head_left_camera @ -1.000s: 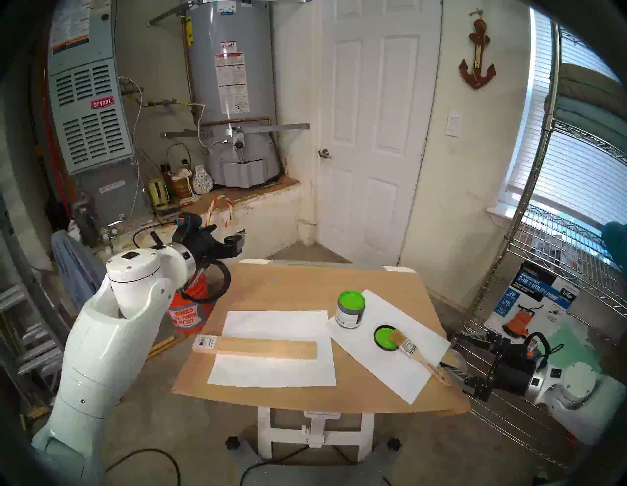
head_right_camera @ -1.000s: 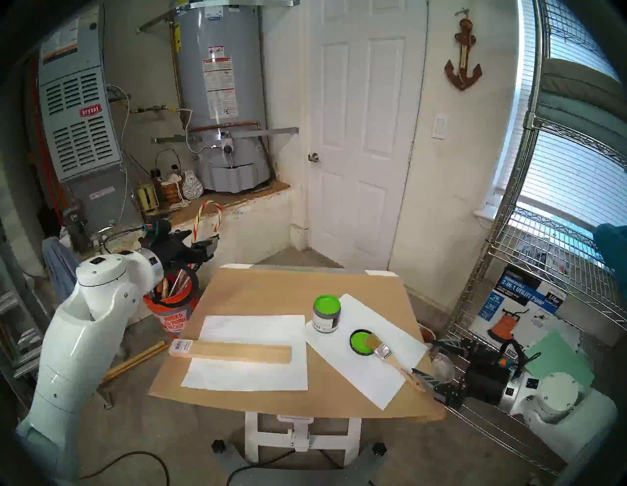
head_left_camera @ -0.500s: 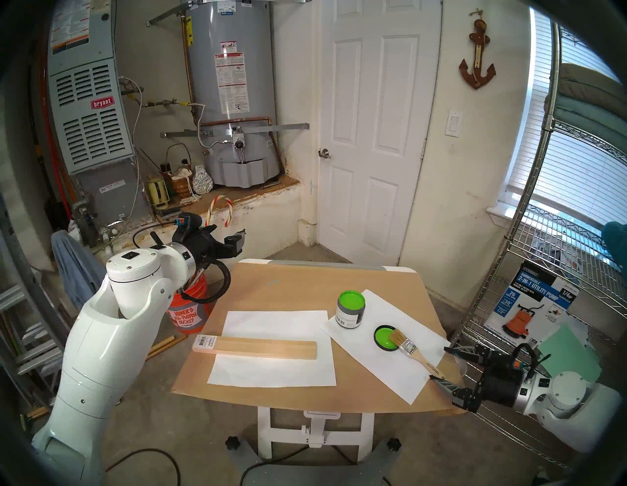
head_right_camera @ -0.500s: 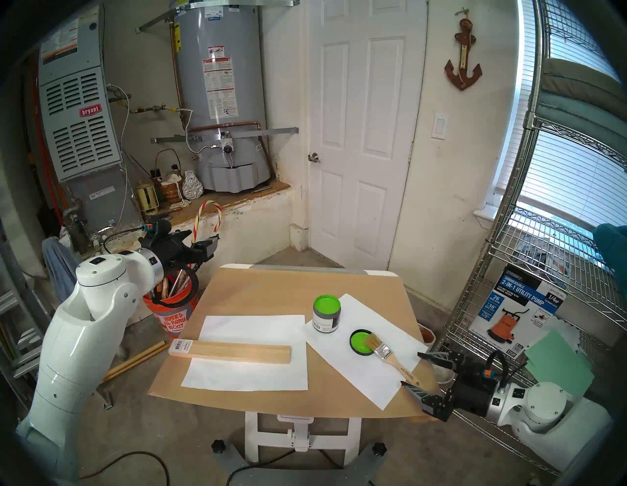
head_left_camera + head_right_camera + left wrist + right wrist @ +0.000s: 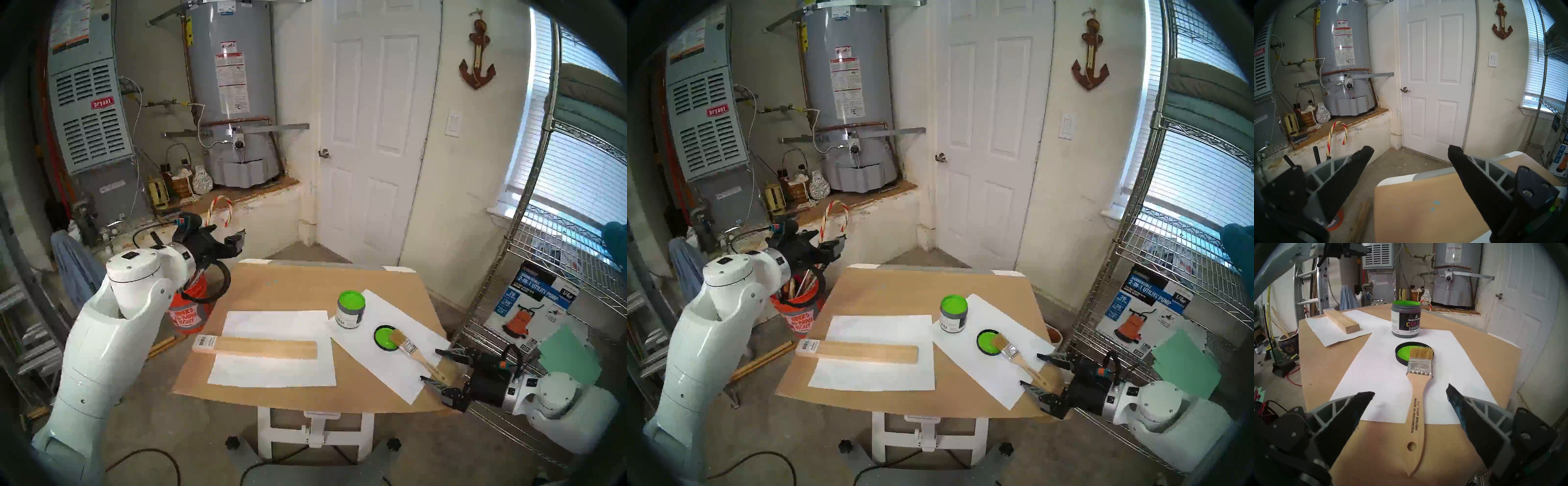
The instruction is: Pick up brush, dip the brush into paint, and paint the wood
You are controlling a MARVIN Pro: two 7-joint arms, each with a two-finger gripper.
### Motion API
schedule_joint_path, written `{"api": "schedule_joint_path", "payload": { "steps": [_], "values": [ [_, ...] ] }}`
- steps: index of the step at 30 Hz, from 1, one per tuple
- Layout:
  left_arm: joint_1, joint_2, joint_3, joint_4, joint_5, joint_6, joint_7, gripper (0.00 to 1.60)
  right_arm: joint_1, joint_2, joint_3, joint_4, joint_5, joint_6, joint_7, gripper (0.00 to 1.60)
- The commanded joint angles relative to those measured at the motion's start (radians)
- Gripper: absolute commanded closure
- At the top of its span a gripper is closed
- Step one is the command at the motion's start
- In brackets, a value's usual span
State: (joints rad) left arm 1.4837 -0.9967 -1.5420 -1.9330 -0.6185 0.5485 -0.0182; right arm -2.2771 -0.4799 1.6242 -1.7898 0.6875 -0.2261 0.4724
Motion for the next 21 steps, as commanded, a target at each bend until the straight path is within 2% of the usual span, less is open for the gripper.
{"api": "schedule_joint_path", "payload": {
  "steps": [1, 7, 11, 12, 13, 17, 19, 21],
  "values": [
    [-0.009, 0.002, -0.009, -0.017, -0.002, -0.003, 0.000, 0.00, 0.079, 0.000, -0.025, 0.006, 0.025, 0.028, 0.008, 0.00],
    [-0.009, 0.002, -0.009, -0.017, -0.002, -0.003, 0.000, 0.00, 0.105, -0.001, -0.045, 0.016, 0.042, 0.056, 0.016, 0.00],
    [-0.009, 0.002, -0.009, -0.017, -0.002, -0.003, 0.000, 0.00, 0.123, -0.003, -0.059, 0.023, 0.044, 0.070, 0.020, 0.11],
    [-0.009, 0.002, -0.009, -0.017, -0.002, -0.003, 0.000, 0.00, 0.127, -0.005, -0.062, 0.025, 0.044, 0.071, 0.021, 0.26],
    [-0.009, 0.002, -0.009, -0.017, -0.002, -0.003, 0.000, 0.00, 0.132, -0.006, -0.065, 0.028, 0.044, 0.074, 0.021, 0.32],
    [-0.009, 0.002, -0.009, -0.017, -0.002, -0.003, 0.000, 0.00, 0.148, -0.012, -0.076, 0.035, 0.050, 0.087, 0.023, 0.32],
    [-0.009, 0.002, -0.009, -0.017, -0.002, -0.003, 0.000, 0.00, 0.154, -0.013, -0.079, 0.037, 0.055, 0.096, 0.026, 0.37],
    [-0.009, 0.002, -0.009, -0.017, -0.002, -0.003, 0.000, 0.00, 0.160, -0.013, -0.083, 0.041, 0.056, 0.102, 0.031, 0.34]
  ]
}}
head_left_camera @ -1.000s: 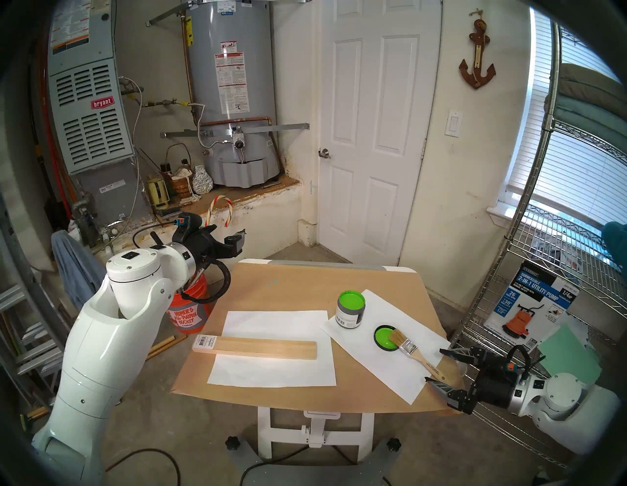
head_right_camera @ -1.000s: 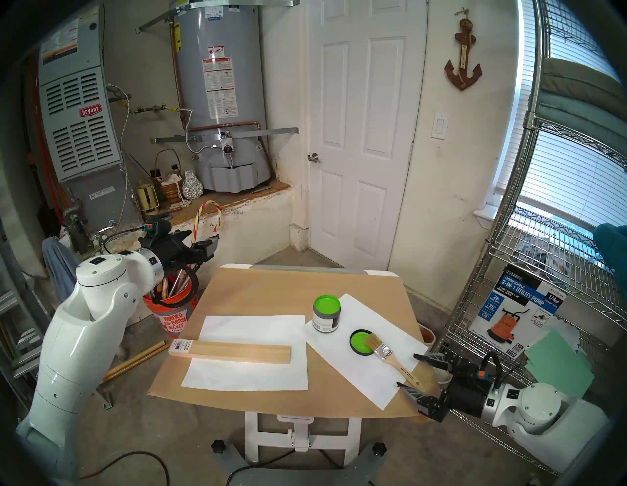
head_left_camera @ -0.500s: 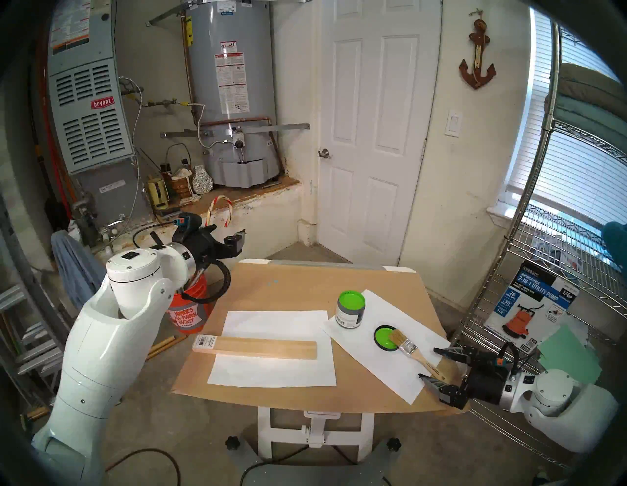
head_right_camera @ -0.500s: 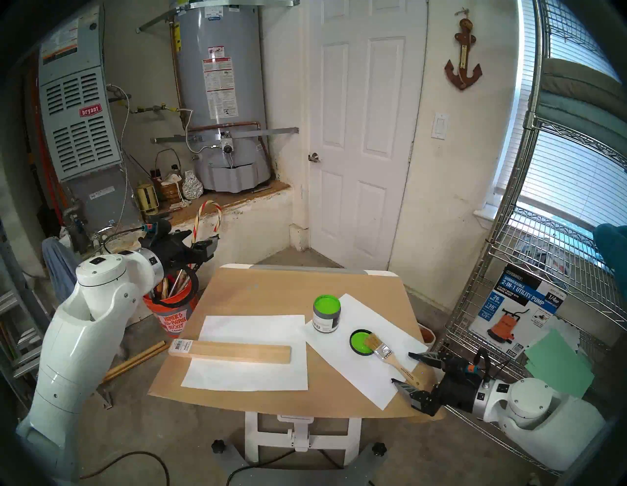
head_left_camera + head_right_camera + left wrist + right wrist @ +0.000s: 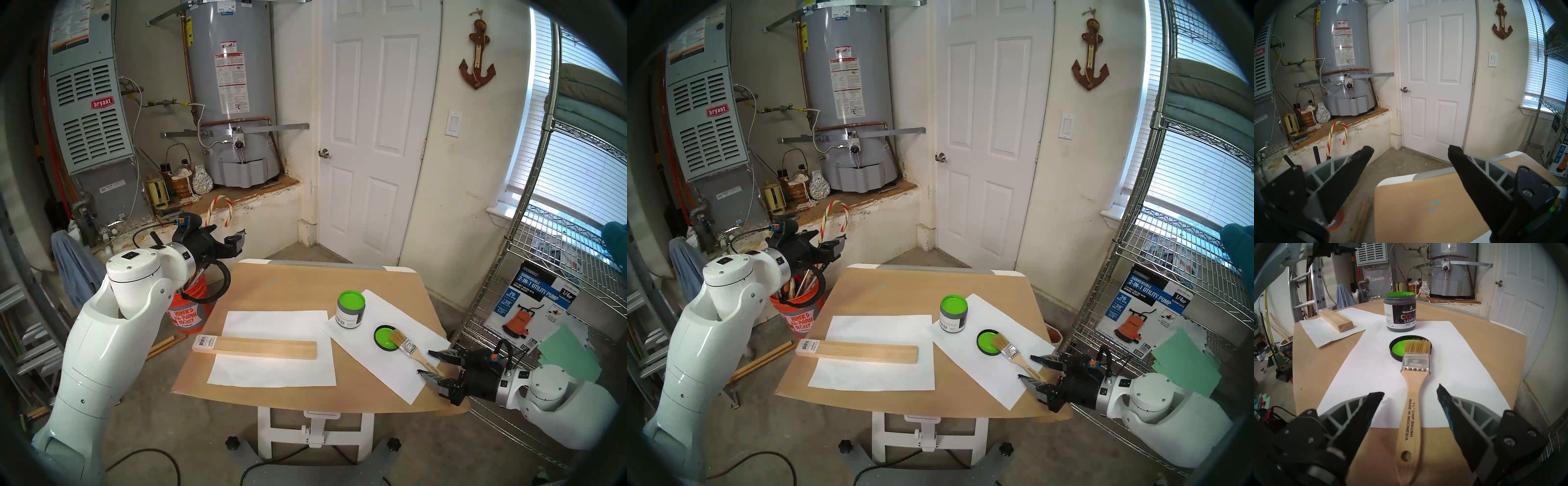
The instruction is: Pick up brush, dip the brush into paint, and paint the wood
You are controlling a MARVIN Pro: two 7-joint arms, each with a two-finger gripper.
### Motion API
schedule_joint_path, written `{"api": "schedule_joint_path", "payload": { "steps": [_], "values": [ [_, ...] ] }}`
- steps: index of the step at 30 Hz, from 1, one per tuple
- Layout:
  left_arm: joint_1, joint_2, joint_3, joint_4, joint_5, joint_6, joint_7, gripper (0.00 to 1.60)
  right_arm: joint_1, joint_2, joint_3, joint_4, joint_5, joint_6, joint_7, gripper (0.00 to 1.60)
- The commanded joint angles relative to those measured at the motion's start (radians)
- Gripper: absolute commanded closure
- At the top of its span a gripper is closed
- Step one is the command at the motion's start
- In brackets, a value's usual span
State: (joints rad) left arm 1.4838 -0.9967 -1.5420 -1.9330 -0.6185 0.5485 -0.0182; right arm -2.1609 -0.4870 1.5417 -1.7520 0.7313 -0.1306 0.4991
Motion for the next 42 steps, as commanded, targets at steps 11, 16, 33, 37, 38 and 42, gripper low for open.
{"api": "schedule_joint_path", "payload": {
  "steps": [11, 16, 33, 37, 38, 42],
  "values": [
    [-0.009, 0.002, -0.009, -0.017, -0.002, -0.003, 0.000, 0.00, 0.066, -0.016, -0.018, 0.014, 0.001, 0.028, 0.007, 0.31],
    [-0.009, 0.002, -0.009, -0.017, -0.002, -0.003, 0.000, 0.00, 0.079, -0.012, -0.026, 0.016, 0.000, 0.060, 0.011, 0.53],
    [-0.009, 0.002, -0.010, -0.017, -0.002, -0.003, 0.001, 0.00, 0.102, -0.017, -0.035, 0.025, -0.016, 0.081, 0.026, 0.97],
    [-0.009, 0.002, -0.010, -0.017, -0.002, -0.003, 0.001, 0.00, 0.106, -0.020, -0.034, 0.030, -0.018, 0.072, 0.038, 1.12],
    [-0.009, 0.002, -0.010, -0.017, -0.002, -0.003, 0.001, 0.00, 0.106, -0.020, -0.033, 0.031, -0.018, 0.072, 0.039, 1.09],
    [-0.009, 0.002, -0.009, -0.017, -0.002, -0.003, 0.001, 0.00, 0.103, -0.019, -0.024, 0.034, -0.015, 0.056, 0.054, 1.15]
  ]
}}
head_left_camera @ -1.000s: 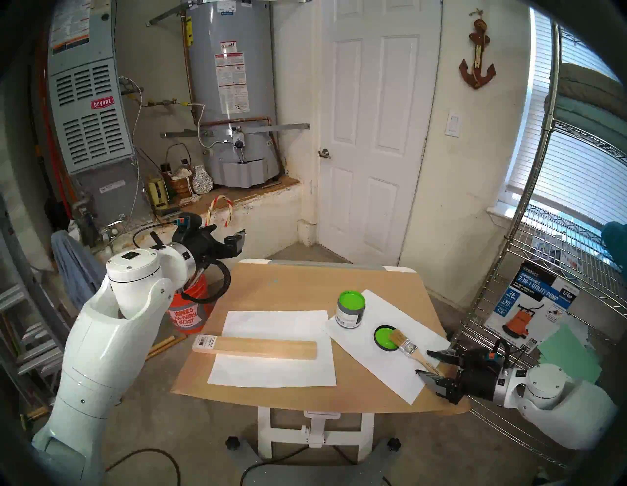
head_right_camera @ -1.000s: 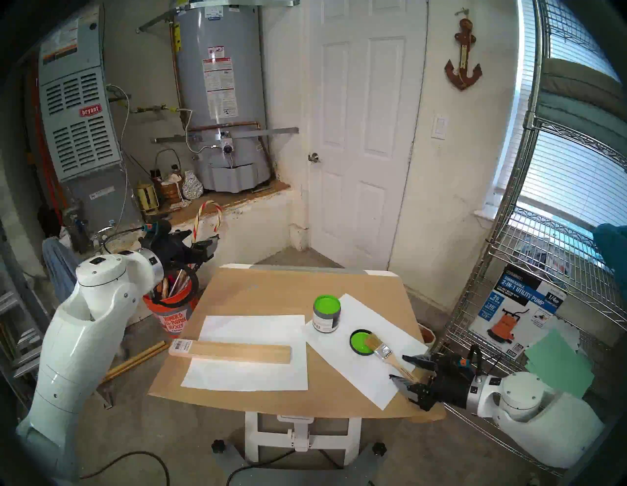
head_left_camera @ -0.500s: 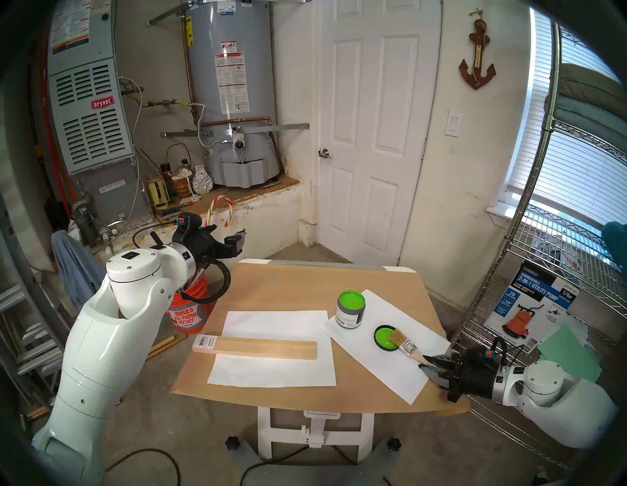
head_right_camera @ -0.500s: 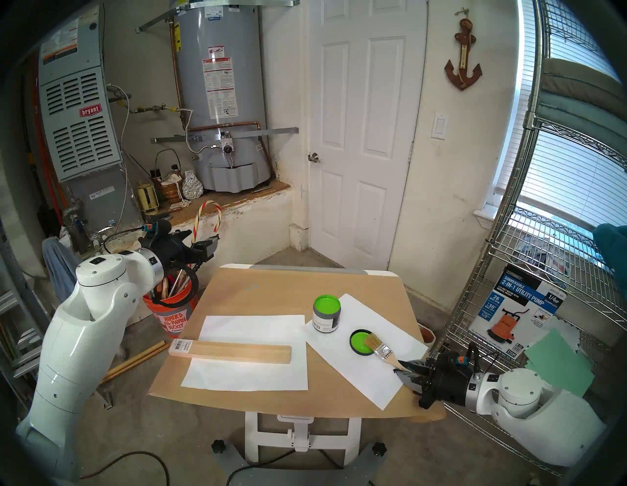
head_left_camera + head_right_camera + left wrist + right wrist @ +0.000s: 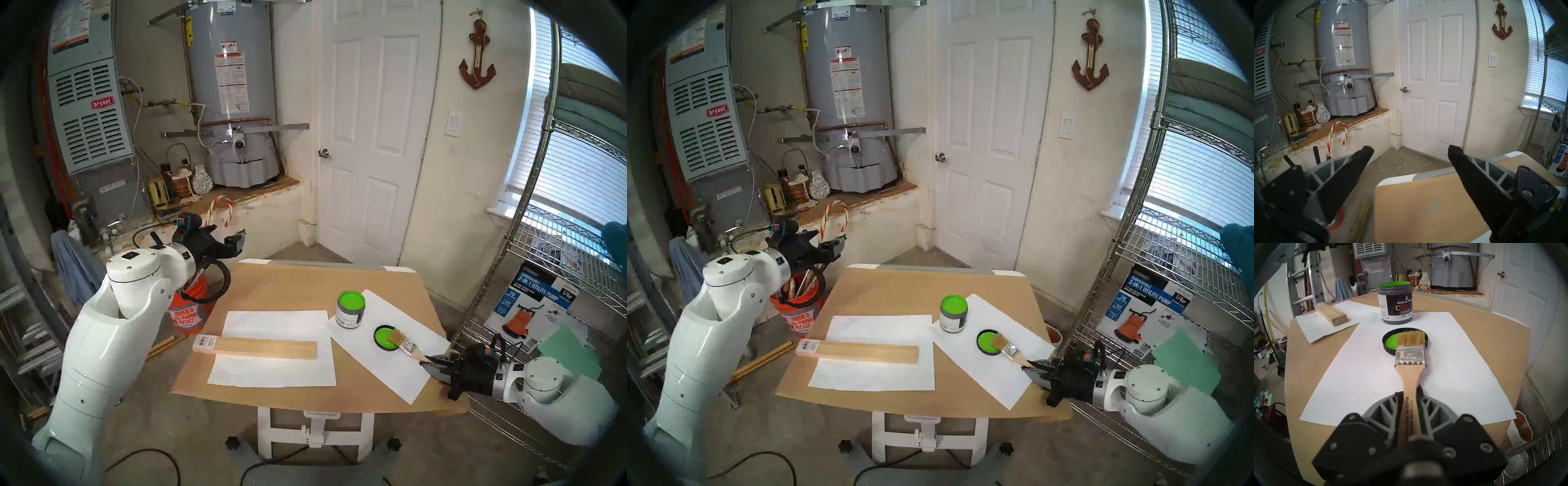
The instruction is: Pick up brush, dip the brush into paint, and paint the wood
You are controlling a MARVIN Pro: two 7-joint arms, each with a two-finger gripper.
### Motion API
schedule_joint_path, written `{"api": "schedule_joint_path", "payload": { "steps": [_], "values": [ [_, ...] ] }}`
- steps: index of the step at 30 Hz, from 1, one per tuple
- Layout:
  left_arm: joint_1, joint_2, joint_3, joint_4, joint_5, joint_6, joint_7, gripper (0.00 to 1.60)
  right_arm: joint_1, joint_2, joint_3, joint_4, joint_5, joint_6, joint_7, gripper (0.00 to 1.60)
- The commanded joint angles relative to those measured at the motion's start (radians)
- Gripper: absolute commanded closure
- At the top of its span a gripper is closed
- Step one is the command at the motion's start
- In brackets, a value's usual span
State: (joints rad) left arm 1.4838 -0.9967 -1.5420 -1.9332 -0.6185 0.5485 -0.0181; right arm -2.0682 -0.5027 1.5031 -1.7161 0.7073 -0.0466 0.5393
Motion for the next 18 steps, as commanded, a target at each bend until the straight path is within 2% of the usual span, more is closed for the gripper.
{"api": "schedule_joint_path", "payload": {
  "steps": [1, 2, 3, 10, 12, 17, 18],
  "values": [
    [-0.009, 0.002, -0.009, -0.017, -0.002, -0.003, 0.000, 0.00, 0.009, -0.002, 0.020, -0.002, 0.012, -0.033, 0.018, 1.15],
    [-0.009, 0.002, -0.009, -0.017, -0.002, -0.003, 0.000, 0.00, 0.008, -0.001, 0.023, -0.002, 0.013, -0.034, 0.020, 1.27],
    [-0.009, 0.002, -0.009, -0.017, -0.002, -0.003, 0.000, 0.00, 0.009, 0.001, 0.026, 0.000, 0.014, -0.036, 0.024, 1.30],
    [-0.009, 0.002, -0.009, -0.017, -0.002, -0.003, 0.000, 0.00, 0.024, 0.007, 0.037, 0.022, 0.016, -0.057, 0.059, 1.32],
    [-0.009, 0.002, -0.009, -0.017, -0.002, -0.003, 0.000, 0.00, 0.028, 0.009, 0.042, 0.026, 0.017, -0.060, 0.065, 1.41],
    [-0.009, 0.002, -0.009, -0.017, -0.002, -0.003, 0.000, 0.00, 0.069, 0.020, 0.042, 0.061, 0.004, -0.083, 0.102, 1.44],
    [-0.009, 0.002, -0.009, -0.017, -0.001, -0.003, 0.000, 0.00, 0.078, 0.022, 0.042, 0.066, 0.002, -0.079, 0.101, 1.53]
  ]
}}
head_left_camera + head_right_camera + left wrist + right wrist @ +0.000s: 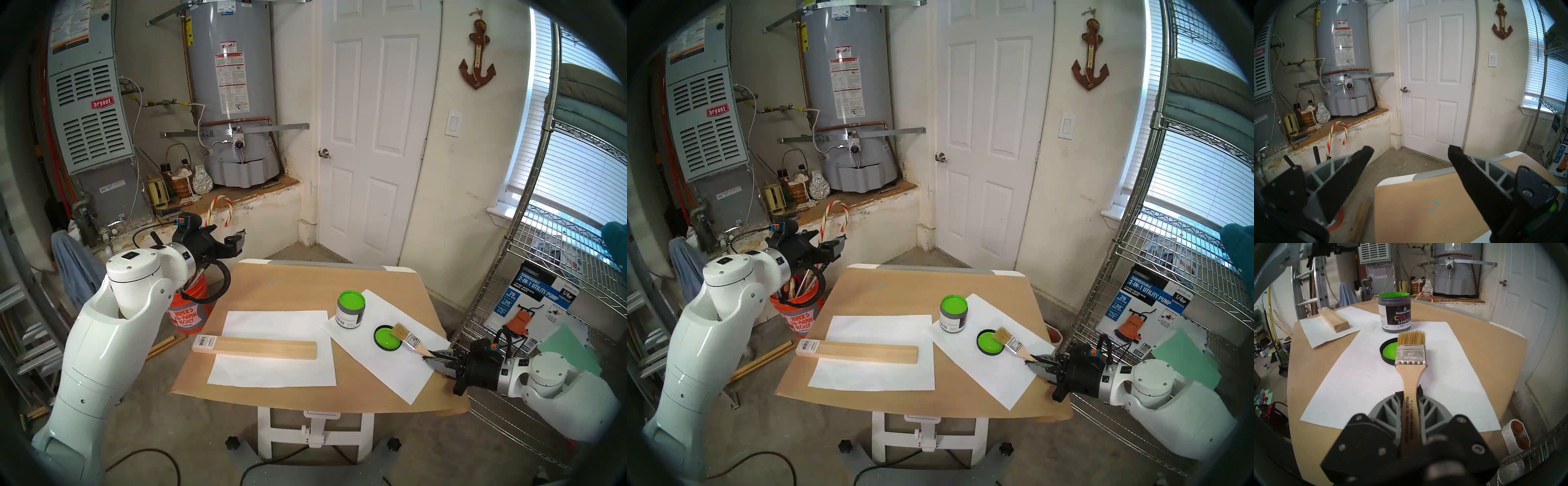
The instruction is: Pick up brush, dip the brush into paint, and paint the wood
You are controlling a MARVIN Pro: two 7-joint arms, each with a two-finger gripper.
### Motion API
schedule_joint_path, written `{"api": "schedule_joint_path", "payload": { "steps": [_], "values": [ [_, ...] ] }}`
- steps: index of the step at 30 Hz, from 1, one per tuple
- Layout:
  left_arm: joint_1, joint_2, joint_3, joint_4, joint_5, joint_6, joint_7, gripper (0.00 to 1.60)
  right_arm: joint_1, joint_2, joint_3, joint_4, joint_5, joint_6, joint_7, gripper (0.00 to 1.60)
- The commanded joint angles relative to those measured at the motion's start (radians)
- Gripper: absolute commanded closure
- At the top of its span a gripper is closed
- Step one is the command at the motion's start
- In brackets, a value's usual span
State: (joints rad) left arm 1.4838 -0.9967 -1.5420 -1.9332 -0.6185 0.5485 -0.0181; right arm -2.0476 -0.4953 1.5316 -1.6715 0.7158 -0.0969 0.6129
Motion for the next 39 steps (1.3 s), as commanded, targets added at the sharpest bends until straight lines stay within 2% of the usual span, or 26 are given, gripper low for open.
{"api": "schedule_joint_path", "payload": {
  "steps": [1, 4, 7, 8, 13, 14, 16, 17, 18, 19, 20, 22, 29, 39],
  "values": [
    [-0.009, 0.002, -0.009, -0.016, -0.001, -0.003, 0.000, 0.00, 0.073, 0.018, 0.009, 0.030, -0.013, -0.031, 0.035, 1.54],
    [-0.009, 0.002, -0.009, -0.016, -0.001, -0.003, 0.000, 0.00, 0.112, 0.022, -0.001, 0.052, -0.020, -0.027, 0.052, 1.49],
    [-0.009, 0.002, -0.009, -0.016, -0.001, -0.003, 0.000, 0.00, 0.157, 0.017, -0.014, 0.074, -0.028, -0.019, 0.067, 1.55],
    [-0.009, 0.002, -0.009, -0.016, -0.001, -0.003, 0.000, 0.00, 0.150, 0.018, -0.004, 0.070, -0.030, -0.016, 0.064, 1.60],
    [-0.009, 0.002, -0.009, -0.016, -0.001, -0.003, 0.000, 0.00, 0.223, 0.017, -0.044, 0.105, -0.063, -0.005, 0.111, 1.60],
    [-0.009, 0.002, -0.009, -0.016, -0.001, -0.003, 0.000, 0.00, 0.206, 0.018, -0.031, 0.098, -0.072, -0.006, 0.106, 1.60],
    [-0.009, 0.002, -0.009, -0.016, -0.001, -0.003, 0.000, 0.00, 0.257, 0.013, -0.067, 0.129, -0.088, -0.007, 0.138, 1.60],
    [-0.009, 0.002, -0.009, -0.016, -0.001, -0.003, 0.000, 0.00, 0.229, 0.013, -0.042, 0.118, -0.097, -0.009, 0.131, 1.60],
    [-0.009, 0.002, -0.009, -0.016, -0.001, -0.003, 0.000, 0.00, 0.307, 0.008, -0.097, 0.161, -0.110, -0.010, 0.167, 1.60],
    [-0.009, 0.002, -0.009, -0.016, -0.001, -0.003, 0.000, 0.00, 0.307, 0.008, -0.097, 0.161, -0.110, -0.010, 0.167, 1.60],
    [-0.009, 0.002, -0.009, -0.016, -0.001, -0.003, 0.000, 0.00, 0.266, 0.010, -0.060, 0.145, -0.110, -0.010, 0.160, 1.60],
    [-0.010, 0.002, -0.008, -0.016, -0.001, -0.004, 0.000, 0.00, 0.278, 0.014, -0.060, 0.155, -0.126, -0.011, 0.174, 1.60],
    [-0.010, 0.002, -0.008, -0.016, -0.001, -0.004, 0.000, 0.00, 0.352, -0.004, -0.077, 0.200, -0.151, 0.000, 0.232, 1.60],
    [-0.009, 0.002, -0.009, -0.016, -0.001, -0.003, 0.000, 0.00, 0.456, -0.018, -0.121, 0.282, -0.209, 0.002, 0.362, 1.60]
  ]
}}
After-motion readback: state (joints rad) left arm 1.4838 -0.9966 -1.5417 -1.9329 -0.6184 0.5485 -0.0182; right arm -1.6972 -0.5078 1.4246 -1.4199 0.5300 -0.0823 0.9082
